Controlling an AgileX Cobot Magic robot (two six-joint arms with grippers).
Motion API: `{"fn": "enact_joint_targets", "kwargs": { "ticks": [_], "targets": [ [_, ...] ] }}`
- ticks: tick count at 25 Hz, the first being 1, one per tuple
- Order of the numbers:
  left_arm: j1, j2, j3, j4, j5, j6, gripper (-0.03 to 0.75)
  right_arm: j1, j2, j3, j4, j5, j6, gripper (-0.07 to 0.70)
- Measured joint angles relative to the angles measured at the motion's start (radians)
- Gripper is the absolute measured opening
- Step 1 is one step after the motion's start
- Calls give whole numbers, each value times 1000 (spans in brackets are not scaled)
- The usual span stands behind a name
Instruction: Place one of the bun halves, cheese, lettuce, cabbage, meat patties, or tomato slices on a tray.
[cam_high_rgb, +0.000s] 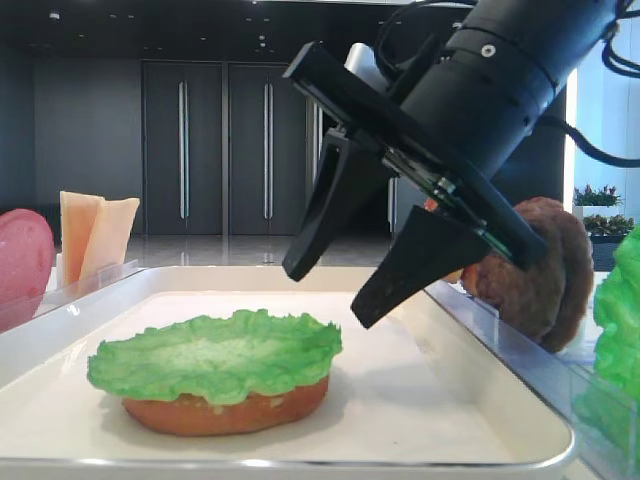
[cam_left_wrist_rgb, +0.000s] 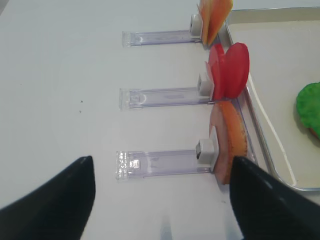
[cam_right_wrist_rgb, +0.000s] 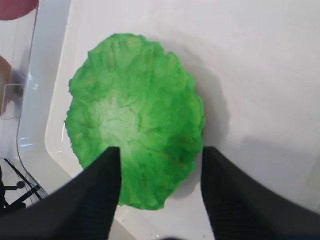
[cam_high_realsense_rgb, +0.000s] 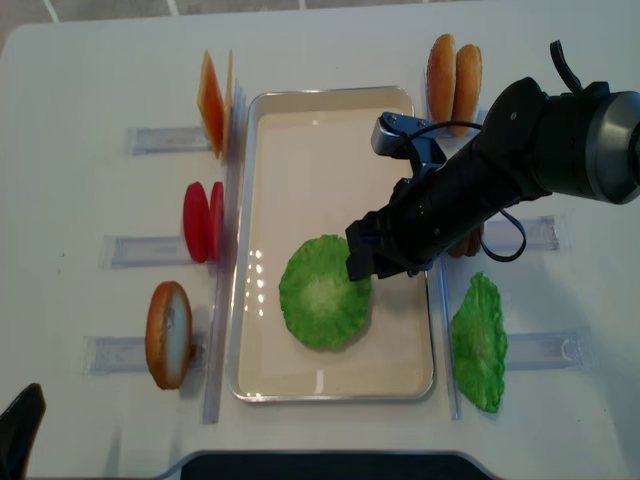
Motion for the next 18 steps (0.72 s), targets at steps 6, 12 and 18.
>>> {"fn": "enact_joint_targets", "kwargs": {
  "ticks": [6, 12, 18],
  "targets": [
    [0, 0, 0, 0, 0, 0, 643, 0, -39, 0, -22, -16, 41, 384],
    [0, 0, 0, 0, 0, 0, 643, 2, -63, 0, -28, -11, 86, 386],
    [0, 0, 0, 0, 0, 0, 643, 11, -110, 0, -43, -9, 108, 386]
  ]
}}
